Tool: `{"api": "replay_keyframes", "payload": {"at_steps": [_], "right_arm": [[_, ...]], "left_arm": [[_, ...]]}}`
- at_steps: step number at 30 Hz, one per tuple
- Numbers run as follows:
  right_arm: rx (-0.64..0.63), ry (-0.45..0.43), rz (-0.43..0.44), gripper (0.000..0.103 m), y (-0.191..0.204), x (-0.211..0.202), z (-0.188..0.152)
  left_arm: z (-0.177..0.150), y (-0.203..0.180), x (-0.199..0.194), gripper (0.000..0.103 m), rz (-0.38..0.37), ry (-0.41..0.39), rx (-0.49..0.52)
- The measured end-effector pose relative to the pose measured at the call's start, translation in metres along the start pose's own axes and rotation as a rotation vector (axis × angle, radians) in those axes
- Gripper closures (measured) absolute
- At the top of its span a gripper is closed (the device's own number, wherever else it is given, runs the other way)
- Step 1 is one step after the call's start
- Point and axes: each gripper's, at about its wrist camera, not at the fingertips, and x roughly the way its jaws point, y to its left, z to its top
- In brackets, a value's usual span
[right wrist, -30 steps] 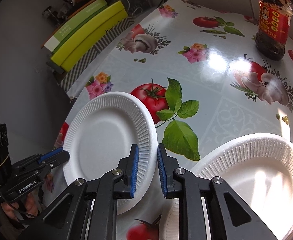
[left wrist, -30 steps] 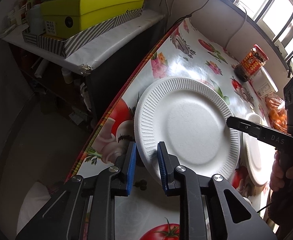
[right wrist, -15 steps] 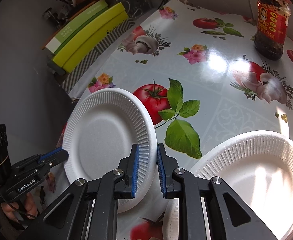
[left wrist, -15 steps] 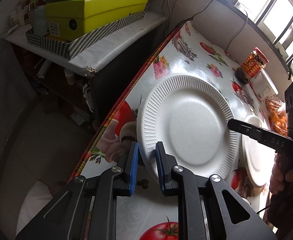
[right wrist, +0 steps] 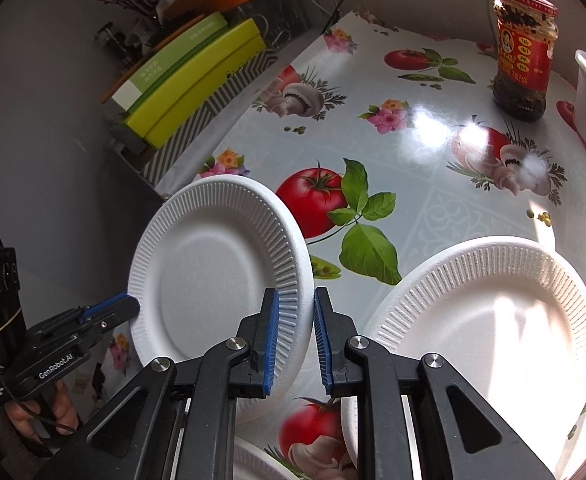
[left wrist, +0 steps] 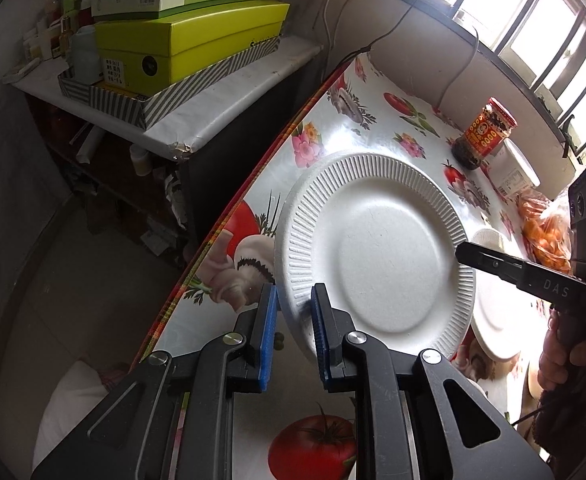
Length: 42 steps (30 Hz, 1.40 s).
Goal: Organize plates and bowls
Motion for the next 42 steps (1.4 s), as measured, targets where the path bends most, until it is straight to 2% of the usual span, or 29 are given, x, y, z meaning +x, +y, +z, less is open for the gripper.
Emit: {"api": "replay_keyframes", "payload": {"at_steps": [9,29,42], "right_arm": [[0.016,-0.024,0.012,0.086,0.01,-0.03,-0.025],[0.047,-0.042,0.0,0.087,0.015,-0.078,-0.108],[0.057,-0.035,0.009,0.087,0.014,-0.09,-0.142]], "left_arm": [[-0.02,-0.006,-0.022,0.085,-0.017,-0.01,0.028],[-0.088,-0.026,-0.055,0.085,-0.05,0.01,0.104],[-0.119,-0.03,-0.062,0.085,-0.058,0.037,0.119]]}}
